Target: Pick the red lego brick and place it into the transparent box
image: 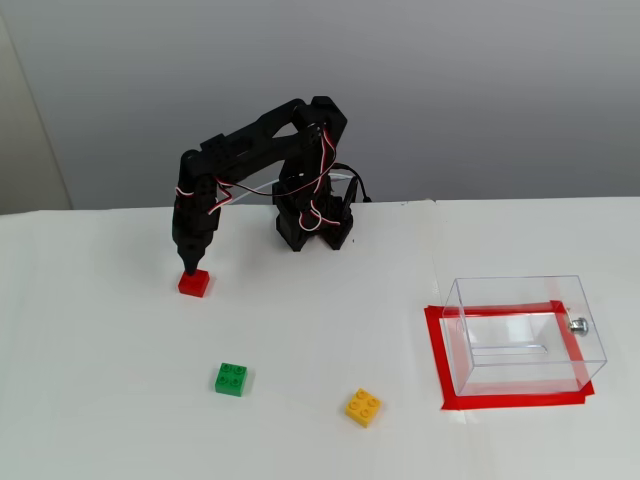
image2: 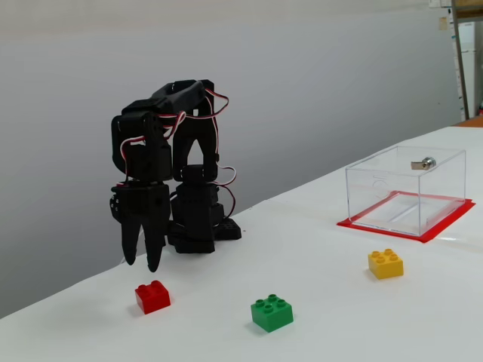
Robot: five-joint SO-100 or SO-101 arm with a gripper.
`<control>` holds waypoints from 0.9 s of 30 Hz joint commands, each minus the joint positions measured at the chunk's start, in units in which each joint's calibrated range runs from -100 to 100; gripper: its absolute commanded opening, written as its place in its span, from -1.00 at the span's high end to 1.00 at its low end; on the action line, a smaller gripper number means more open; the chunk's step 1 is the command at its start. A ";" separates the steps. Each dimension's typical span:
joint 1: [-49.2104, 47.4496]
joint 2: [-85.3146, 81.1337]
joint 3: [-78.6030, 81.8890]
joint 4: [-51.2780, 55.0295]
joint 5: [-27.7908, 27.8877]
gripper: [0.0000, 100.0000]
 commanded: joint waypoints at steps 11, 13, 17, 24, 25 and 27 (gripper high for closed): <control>-1.62 0.79 -1.51 -3.26 -3.79 0.42; -1.40 1.98 -1.61 -3.26 -4.63 0.42; -0.88 4.52 -2.42 -3.26 -5.93 0.42; -1.55 5.12 -2.42 -4.39 -6.09 0.42; -1.77 5.46 -2.42 -5.35 -6.09 0.42; -2.14 5.71 -2.42 -7.26 -6.09 0.42</control>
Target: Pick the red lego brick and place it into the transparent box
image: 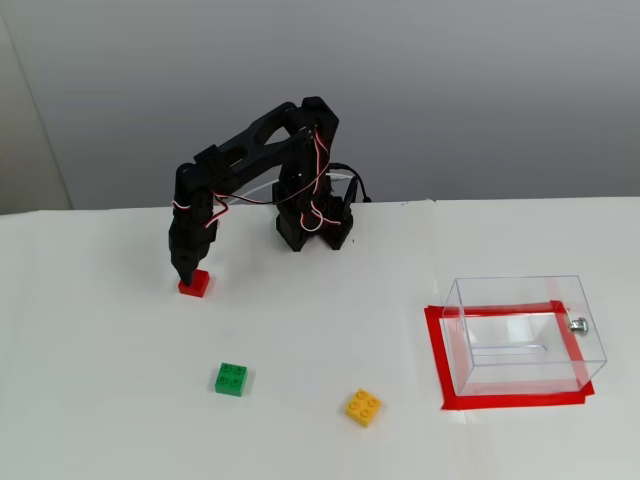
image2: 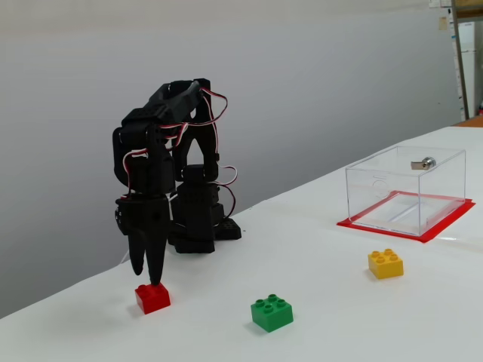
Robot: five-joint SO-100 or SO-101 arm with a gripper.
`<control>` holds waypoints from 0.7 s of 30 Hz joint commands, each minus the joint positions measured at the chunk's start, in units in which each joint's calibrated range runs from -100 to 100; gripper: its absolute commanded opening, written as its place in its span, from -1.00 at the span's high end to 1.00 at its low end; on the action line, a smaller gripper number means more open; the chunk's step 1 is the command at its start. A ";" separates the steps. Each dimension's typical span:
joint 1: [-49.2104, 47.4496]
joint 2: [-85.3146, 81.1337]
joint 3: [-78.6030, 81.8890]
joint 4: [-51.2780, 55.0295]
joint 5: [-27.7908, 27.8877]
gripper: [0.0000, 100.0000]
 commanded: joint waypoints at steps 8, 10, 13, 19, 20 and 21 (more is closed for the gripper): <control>-1.11 0.30 -1.97 -4.47 -0.18 0.42; -1.63 0.30 -1.52 -4.47 -0.18 0.42; -2.29 0.38 -1.43 -4.56 -0.18 0.42; -3.18 2.34 -1.25 -4.47 -0.65 0.42; -3.11 3.01 -1.25 -4.47 -0.65 0.42; -3.11 3.69 -1.61 -4.47 -0.65 0.42</control>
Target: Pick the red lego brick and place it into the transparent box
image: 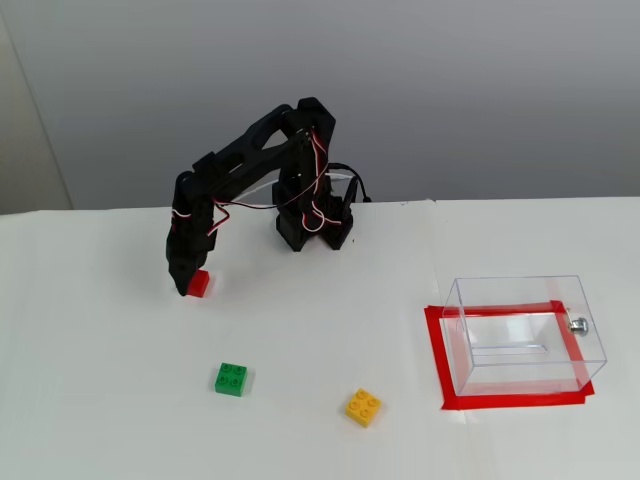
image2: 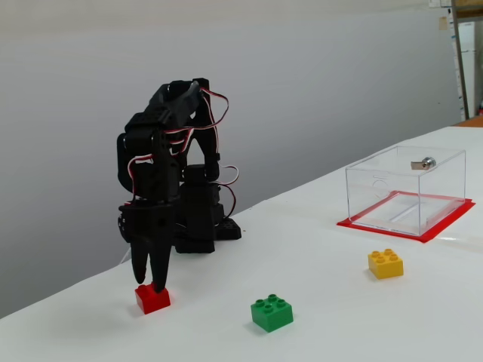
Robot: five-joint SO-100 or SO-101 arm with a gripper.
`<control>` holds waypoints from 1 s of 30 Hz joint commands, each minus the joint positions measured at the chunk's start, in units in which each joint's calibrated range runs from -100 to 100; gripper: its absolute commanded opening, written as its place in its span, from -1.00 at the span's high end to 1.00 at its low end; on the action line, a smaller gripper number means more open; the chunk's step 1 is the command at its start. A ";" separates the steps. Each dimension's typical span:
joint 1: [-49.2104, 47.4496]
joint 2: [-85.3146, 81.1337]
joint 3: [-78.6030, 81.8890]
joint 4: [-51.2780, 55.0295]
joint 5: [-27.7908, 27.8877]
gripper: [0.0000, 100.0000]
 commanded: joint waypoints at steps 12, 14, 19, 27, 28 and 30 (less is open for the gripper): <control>0.83 4.13 -0.34 -0.27 0.20 0.42; 0.83 4.21 -0.34 -0.97 0.20 0.42; 1.12 4.30 0.47 -3.50 0.00 0.44; 1.35 4.38 1.46 -3.76 -0.06 0.44; 1.35 4.38 2.10 -3.76 -0.06 0.44; 1.42 4.38 2.73 -3.76 -0.06 0.45</control>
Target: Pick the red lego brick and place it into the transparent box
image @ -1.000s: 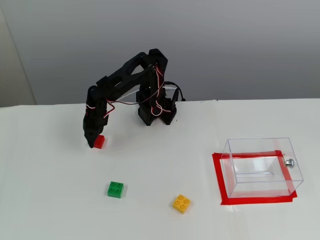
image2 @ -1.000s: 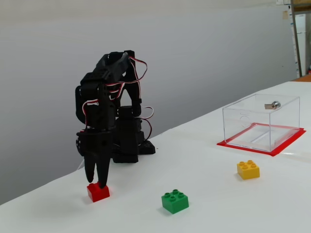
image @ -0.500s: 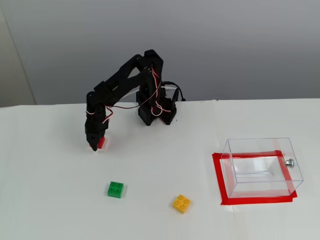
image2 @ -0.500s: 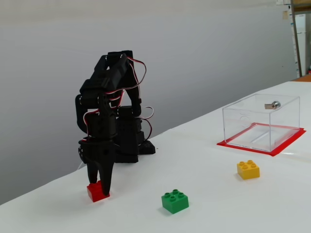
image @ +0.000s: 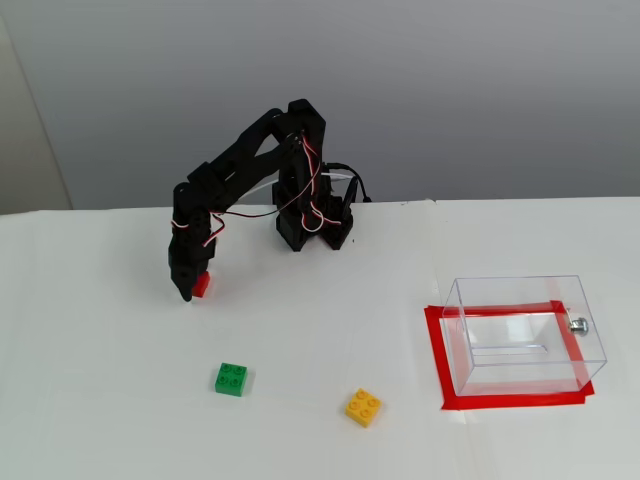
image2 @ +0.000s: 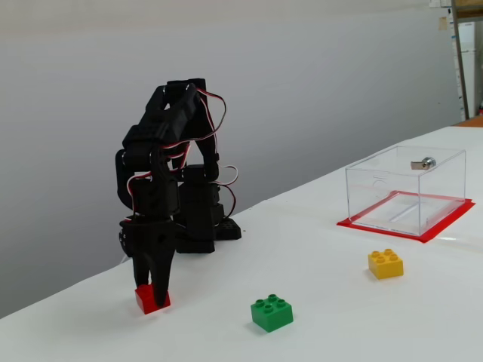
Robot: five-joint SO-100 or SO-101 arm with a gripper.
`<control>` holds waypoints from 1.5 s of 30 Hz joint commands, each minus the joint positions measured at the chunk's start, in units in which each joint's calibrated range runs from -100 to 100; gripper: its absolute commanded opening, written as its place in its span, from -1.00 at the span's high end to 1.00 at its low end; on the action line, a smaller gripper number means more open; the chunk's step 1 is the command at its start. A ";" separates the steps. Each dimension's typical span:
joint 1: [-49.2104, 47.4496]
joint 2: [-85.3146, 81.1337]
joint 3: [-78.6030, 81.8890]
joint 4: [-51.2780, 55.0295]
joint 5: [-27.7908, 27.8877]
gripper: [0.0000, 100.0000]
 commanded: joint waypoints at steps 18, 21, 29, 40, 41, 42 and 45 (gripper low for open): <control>-0.22 -0.27 -0.28 -0.41 0.36 0.84; -0.22 -0.35 -0.28 -0.41 0.41 0.81; -0.22 -2.73 -1.46 0.28 1.04 0.81; -4.06 -16.31 -3.08 0.46 7.25 0.81; -4.95 -17.92 -3.08 0.46 8.03 0.81; -5.83 -19.53 -3.08 0.46 8.66 0.81; -9.01 -23.86 -3.08 0.46 10.38 0.81</control>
